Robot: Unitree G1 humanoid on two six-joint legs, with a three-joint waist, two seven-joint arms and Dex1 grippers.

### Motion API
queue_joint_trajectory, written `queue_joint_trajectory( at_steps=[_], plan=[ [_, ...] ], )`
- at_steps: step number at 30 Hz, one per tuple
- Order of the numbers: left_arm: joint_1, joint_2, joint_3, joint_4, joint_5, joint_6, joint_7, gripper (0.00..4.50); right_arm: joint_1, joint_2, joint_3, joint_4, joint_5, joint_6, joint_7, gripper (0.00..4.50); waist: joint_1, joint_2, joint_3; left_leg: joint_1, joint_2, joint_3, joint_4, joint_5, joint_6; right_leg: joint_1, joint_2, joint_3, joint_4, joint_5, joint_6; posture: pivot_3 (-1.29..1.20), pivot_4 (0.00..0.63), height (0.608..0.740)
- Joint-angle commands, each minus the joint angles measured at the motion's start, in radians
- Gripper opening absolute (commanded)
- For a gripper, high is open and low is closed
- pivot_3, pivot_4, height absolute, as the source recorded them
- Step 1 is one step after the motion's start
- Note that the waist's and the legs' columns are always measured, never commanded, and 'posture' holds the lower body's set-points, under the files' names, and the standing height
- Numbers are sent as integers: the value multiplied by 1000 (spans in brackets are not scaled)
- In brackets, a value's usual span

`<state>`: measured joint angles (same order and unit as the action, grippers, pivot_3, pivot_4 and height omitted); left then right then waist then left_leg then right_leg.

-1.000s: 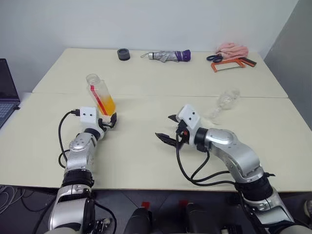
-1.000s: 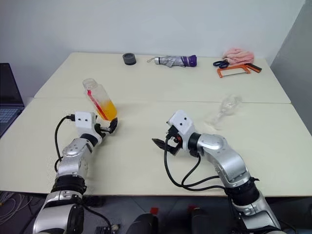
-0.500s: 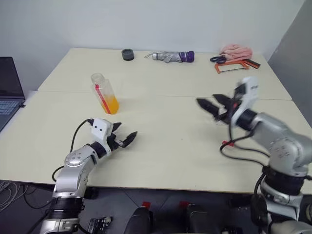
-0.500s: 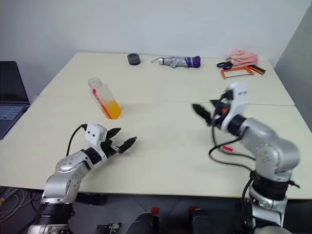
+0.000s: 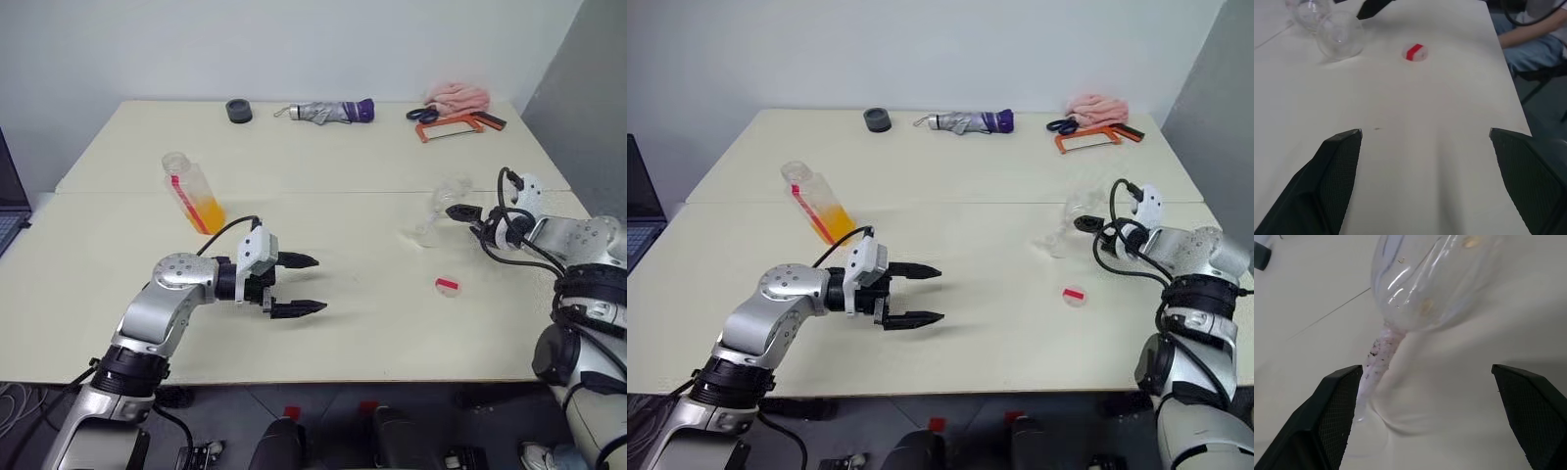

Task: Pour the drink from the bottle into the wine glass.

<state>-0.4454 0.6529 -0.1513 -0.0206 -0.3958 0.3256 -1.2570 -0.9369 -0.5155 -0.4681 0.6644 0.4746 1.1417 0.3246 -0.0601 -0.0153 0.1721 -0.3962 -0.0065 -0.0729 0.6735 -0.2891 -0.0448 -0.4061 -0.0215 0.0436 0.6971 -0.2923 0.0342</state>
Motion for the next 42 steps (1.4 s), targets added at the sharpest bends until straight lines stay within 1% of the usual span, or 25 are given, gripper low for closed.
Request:
queue_joint_trajectory(
  at_steps=[1,6,10,15,17,19,23,24,25,28,29,30,32,35,38,39,42],
  plan=[
    [-30,12,1,14,12,-31,-32,4469,-78,-35,23,119,-19,-100,60,4500,1,0,0,0,0,0,0,0,0,0,0,0,0,0,0,0,150,740],
    [-50,4,0,37,27,-43,-50,4469,-147,-33,60,317,-56,-222,116,4500,1,0,0,-1,0,-1,0,0,0,0,-1,0,0,0,0,0,150,740],
    [-55,-4,-3,45,36,-50,-50,4469,-172,-13,84,408,-80,-289,142,4500,1,0,0,-1,0,-1,0,0,0,0,-1,0,0,0,0,0,150,740],
    [-59,-8,-1,51,44,-57,-52,4469,-194,11,80,478,-78,-335,160,4500,0,0,0,-1,1,-1,0,0,0,0,-1,0,0,0,0,0,150,740],
    [-59,-9,-1,53,47,-58,-52,4500,-202,20,76,490,-71,-337,169,4138,-1,0,0,0,1,-1,0,0,0,0,-1,0,0,0,0,0,150,740],
    [-60,-9,-1,57,50,-62,-54,4500,-209,31,80,497,-71,-331,182,3636,-1,0,0,0,1,-1,0,0,0,0,0,0,0,0,0,0,150,740],
    [-63,-10,-4,65,57,-70,-57,4500,-215,52,84,500,-72,-328,196,2261,-1,0,0,0,1,-1,0,0,0,0,-1,0,0,0,0,0,150,740],
    [-62,-11,-5,65,59,-71,-57,4500,-215,55,84,499,-73,-329,195,1801,-1,0,0,-1,1,-1,0,0,0,0,-1,0,0,0,0,0,150,740],
    [-62,-12,-5,65,61,-71,-57,4500,-216,57,75,499,-67,-334,191,1561,0,0,0,-1,1,-2,1,0,0,0,-1,0,0,0,0,0,150,740],
    [-60,-14,-5,66,66,-73,-56,4500,-225,54,56,494,-53,-353,177,535,0,0,0,-1,1,-2,1,0,0,0,-1,0,0,0,0,0,150,740],
    [-59,-13,-4,65,67,-72,-55,4500,-227,52,54,484,-52,-367,179,326,1,0,0,-1,1,-2,1,0,0,0,-1,0,0,0,0,0,150,740],
    [-57,-13,-4,65,68,-71,-53,4500,-227,51,55,473,-53,-385,178,172,2,0,0,-1,1,-2,2,0,0,0,-2,0,1,0,0,0,150,740],
    [-54,-15,-2,68,72,-72,-48,4500,-223,55,70,441,-65,-436,185,168,4,1,1,-2,1,-3,2,0,0,0,-2,-1,1,0,0,0,150,740],
    [-53,-19,-1,72,75,-74,-38,4500,-173,81,143,353,-137,-617,187,168,3,1,1,-2,1,-3,2,0,0,0,-2,-1,0,0,0,0,150,740],
    [-57,-29,0,77,78,-73,-26,4500,-78,124,237,267,-253,-890,138,168,0,1,1,-2,1,-3,2,0,0,-1,-2,-1,0,0,0,0,150,740],
    [-58,-31,1,77,80,-71,-24,4500,-48,136,264,246,-282,-951,130,168,0,1,1,-2,1,-4,1,0,0,-1,-2,-1,0,0,0,0,150,740],
    [-58,-34,3,76,82,-68,-20,4500,18,158,304,204,-320,-1028,119,168,-4,2,1,-2,1,-5,2,0,0,-1,-2,0,1,0,0,0,150,740]
  ],
)
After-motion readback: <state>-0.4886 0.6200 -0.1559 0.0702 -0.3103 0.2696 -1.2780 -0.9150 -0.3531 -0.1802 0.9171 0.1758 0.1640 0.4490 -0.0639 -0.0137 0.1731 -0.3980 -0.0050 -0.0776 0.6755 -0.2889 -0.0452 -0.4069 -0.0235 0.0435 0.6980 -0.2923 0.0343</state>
